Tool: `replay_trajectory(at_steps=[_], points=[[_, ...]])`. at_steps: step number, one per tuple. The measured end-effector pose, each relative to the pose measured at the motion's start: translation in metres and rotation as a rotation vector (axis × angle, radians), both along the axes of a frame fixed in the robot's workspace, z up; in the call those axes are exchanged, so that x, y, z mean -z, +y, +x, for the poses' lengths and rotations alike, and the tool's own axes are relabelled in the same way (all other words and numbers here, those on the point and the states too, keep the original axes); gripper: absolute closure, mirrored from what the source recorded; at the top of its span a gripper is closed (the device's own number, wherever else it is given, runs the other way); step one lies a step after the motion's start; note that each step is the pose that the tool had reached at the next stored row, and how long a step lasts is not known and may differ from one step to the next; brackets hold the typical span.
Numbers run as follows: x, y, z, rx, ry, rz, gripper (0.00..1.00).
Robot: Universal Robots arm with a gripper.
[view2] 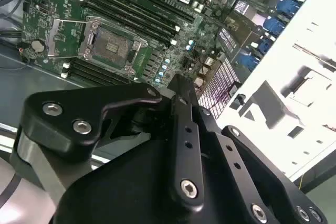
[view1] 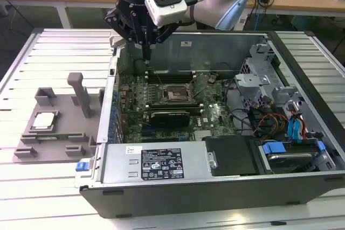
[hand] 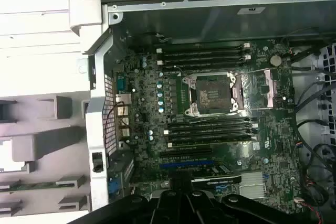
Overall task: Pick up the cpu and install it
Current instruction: 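Reach for the cpu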
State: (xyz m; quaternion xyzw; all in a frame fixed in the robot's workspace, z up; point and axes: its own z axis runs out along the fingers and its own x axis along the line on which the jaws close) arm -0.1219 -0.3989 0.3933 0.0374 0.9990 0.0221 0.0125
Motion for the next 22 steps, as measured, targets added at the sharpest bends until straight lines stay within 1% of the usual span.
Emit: replay_trajectory(at_steps=[1,2,3,4,7,13,14,18,22], points=[[0.0000,-0.0001,-0.0019,0.000,0.0000,0.0000,0.89],[0.0000,0.0000,-0.0062,0.000,0.0000,0.0000,0.89],[0.0000,0.0000,-0.0162,0.000,-0.0001,0.0000,0.89],[0.0000,0.0000,-0.0224,0.000,0.0000,0.0001,0.89],[0.0000,0.0000,-0.0287,0.000,-0.0001,0.0000,0.89],[0.0000,0.0000,-0.0376,0.000,-0.0001,0.0000,0.89],[0.0000,0.0000,-0.0424,0.000,0.0000,0.0000,0.89],[0.0000,0.0000,-0.0462,0.000,0.0000,0.0000,0.89],[0.0000,0.0000,-0.0563,0.000,0.0000,0.0000,0.89]])
